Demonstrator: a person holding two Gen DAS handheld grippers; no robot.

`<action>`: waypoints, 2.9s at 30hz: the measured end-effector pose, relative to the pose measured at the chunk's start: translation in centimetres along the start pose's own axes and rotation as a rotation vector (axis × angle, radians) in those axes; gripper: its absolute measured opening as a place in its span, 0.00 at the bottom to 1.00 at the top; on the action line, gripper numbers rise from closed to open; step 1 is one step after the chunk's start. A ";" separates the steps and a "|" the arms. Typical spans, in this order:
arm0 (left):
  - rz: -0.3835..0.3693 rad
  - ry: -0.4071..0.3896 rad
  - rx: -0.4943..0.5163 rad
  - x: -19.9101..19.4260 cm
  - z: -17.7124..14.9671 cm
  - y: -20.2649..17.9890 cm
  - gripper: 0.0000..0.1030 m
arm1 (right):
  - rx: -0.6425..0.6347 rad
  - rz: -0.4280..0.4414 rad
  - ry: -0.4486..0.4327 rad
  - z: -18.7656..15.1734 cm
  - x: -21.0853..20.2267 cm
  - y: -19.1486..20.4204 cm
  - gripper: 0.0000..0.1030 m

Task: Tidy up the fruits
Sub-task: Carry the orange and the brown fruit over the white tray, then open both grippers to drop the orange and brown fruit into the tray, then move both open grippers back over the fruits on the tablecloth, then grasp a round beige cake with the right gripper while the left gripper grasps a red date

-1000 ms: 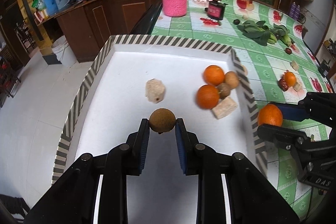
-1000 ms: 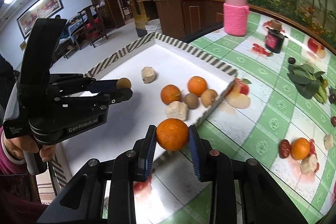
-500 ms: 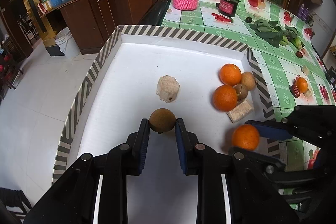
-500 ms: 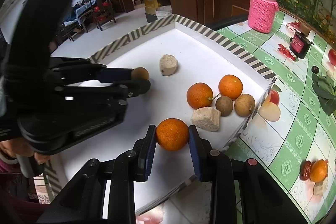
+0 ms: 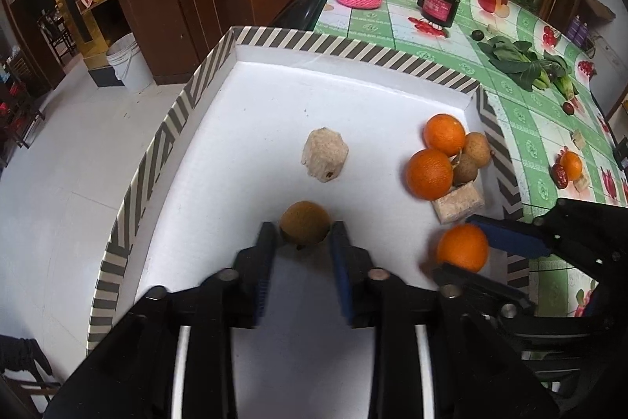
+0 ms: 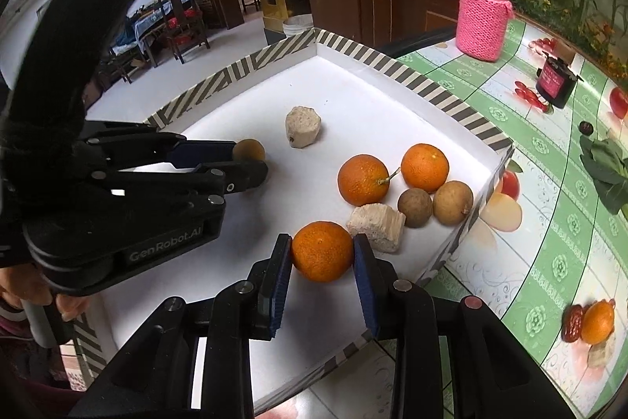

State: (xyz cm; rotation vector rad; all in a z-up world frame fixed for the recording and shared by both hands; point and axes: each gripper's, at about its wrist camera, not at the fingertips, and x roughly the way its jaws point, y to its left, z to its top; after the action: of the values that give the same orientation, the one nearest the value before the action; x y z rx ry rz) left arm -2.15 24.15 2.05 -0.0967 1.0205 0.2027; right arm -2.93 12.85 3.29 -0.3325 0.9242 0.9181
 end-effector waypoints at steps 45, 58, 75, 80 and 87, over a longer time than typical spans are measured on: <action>-0.208 -0.005 0.323 -2.0 1.1 -19.5 0.58 | 0.342 -0.249 -0.070 -12.2 -12.2 -19.0 0.47; -0.208 0.045 0.396 1.6 2.7 -23.7 0.58 | 0.311 -0.235 -0.034 -10.3 -8.9 -21.3 0.37; -0.252 0.032 0.419 2.8 2.8 -25.1 0.56 | 0.359 -0.219 -0.083 -12.5 -11.8 -21.8 0.30; -0.273 0.020 0.443 2.5 2.5 -25.4 0.36 | 0.399 -0.223 -0.105 -13.6 -13.2 -22.2 0.30; -0.284 0.022 0.434 2.3 2.5 -25.2 0.22 | 0.470 -0.220 -0.106 -15.6 -14.0 -23.3 0.30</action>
State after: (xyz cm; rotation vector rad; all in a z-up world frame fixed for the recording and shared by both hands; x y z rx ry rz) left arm 6.47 0.26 0.97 0.1509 1.0401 -0.2802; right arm 3.44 -17.82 2.53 0.0189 0.9532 0.4911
